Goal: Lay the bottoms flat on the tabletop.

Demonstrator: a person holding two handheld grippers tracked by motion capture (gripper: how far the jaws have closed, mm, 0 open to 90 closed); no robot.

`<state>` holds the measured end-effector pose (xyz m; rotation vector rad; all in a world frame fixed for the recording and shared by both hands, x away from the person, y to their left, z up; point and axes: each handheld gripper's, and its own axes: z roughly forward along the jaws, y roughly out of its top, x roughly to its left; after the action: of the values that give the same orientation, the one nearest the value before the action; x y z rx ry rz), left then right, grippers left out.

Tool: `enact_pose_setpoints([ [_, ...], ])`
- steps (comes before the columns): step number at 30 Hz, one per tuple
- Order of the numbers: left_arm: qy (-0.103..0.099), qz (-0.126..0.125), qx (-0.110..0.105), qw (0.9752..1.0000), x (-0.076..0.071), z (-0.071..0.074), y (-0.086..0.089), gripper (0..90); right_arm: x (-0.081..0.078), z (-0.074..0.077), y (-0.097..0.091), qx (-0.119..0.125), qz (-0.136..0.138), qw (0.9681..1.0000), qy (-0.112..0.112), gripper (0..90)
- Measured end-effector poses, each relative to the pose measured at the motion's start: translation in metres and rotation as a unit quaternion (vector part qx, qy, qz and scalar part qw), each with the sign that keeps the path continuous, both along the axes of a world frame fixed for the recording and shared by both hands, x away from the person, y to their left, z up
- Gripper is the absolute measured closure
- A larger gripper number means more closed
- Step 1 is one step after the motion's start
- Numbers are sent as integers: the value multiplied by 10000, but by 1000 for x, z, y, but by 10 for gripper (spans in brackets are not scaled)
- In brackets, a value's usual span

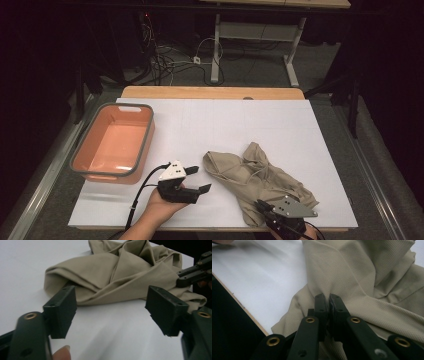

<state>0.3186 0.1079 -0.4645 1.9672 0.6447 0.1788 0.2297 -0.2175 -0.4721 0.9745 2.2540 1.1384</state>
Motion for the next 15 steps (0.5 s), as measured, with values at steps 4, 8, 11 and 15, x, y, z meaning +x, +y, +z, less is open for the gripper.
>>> enact_pose_setpoints([
  [4,-72,-242,72,9997,10,10,-31,350,-4,-1,-1,16,46,10000,19,860],
  [8,-46,-365,198,9991,19,13,-61,403,-5,-1,2,67,179,9998,43,859],
  [11,-139,-438,466,9979,21,12,-77,463,-8,0,5,135,266,9995,58,858],
  [15,32,-410,799,9960,24,2,-85,620,-10,1,8,162,360,9992,55,857],
])
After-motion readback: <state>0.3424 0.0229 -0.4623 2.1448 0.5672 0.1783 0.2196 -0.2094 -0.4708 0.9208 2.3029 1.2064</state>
